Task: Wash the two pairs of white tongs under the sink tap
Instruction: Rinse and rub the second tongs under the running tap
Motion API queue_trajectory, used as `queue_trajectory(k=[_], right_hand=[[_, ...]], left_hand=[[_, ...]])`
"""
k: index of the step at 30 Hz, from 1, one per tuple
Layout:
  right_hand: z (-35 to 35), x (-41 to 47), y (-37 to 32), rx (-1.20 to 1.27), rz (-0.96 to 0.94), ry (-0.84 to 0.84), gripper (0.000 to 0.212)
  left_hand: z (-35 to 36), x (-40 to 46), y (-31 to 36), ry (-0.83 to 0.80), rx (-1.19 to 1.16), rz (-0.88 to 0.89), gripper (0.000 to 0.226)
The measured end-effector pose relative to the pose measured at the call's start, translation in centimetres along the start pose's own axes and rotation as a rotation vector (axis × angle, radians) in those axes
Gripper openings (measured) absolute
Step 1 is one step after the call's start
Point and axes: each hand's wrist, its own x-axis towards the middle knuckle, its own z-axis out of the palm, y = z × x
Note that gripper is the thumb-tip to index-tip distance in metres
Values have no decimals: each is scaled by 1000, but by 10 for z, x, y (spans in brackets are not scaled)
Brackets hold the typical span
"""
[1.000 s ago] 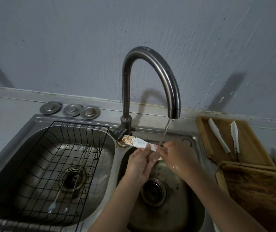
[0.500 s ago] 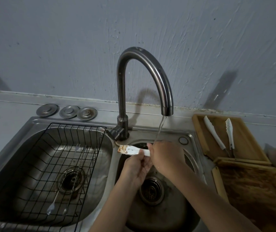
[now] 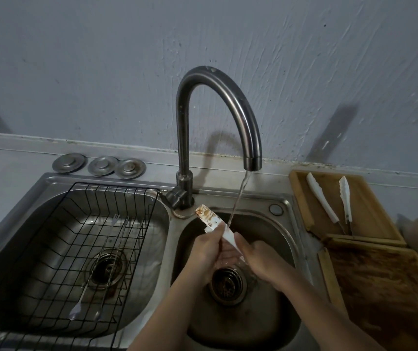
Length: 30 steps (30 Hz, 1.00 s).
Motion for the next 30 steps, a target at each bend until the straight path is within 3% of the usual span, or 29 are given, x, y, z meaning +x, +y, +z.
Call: queue_trajectory(k=[6,13,19,24,30], right_hand=[[3,-7,16,-79,-112,159,43],[11,-16,33,-140,-166,255,45],[11,-17,29,-128,-139,230,44],[15,-20,24,-156,-192,243,37],[7,-17,30,-156,-152,240,50]], left_hand=[[11,4,-14,-38,-18,-41,29],[-3,15,-11,-133,34,-194,57],[-10,21,-7,-114,130,-93,39],[-19,29,8,54,-17,-35,40],[-15,28,1,-36,192,39,39]])
